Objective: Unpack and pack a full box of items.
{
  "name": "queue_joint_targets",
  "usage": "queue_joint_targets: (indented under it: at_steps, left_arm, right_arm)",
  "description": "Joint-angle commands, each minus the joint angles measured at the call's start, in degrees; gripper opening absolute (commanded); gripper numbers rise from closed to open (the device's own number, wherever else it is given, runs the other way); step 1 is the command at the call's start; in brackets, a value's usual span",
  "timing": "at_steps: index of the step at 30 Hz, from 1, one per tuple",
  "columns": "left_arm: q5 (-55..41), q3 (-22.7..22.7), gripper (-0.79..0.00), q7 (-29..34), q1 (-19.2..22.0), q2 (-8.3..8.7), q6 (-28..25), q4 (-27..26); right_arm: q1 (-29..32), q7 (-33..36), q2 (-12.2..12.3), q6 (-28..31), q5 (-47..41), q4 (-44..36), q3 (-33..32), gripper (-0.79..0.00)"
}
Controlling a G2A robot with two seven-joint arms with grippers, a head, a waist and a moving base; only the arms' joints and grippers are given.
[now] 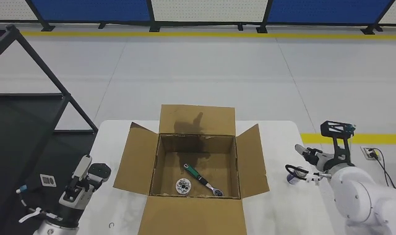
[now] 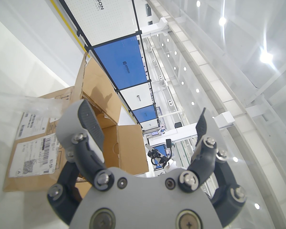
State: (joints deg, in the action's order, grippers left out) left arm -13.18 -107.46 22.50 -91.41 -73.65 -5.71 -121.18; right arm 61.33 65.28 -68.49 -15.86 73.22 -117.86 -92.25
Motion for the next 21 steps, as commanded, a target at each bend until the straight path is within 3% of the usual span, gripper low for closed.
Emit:
queue_joint_targets:
  at_steps: [1, 11, 15, 21]
  left_arm:
    - [2.08, 0.25, 0.0, -0.74, 0.3, 0.09, 0.78, 0.16]
    - [5.56, 1.14, 0.0, 0.6, 1.79, 0.62, 3.17, 0.58]
    - [3.74, -0.15, 0.0, 0.86, 1.47, 0.75, 2.84, 0.58]
    - [-2.3, -3.12, 0.0, 0.97, -0.14, 0.76, 2.16, 0.22]
  right_arm:
    - [0.0, -2.2, 0.0, 1.61, -0.6, -2.44, 0.41, 0.0]
    - [-6.73, -1.91, 0.0, 10.52, -1.51, -11.65, 8.1, 0.0]
    - [-11.94, 0.56, -0.23, 13.87, -0.84, -11.17, 14.07, 0.0]
    - [-19.85, 3.17, -1.37, 12.6, -0.59, -6.49, 23.35, 0.0]
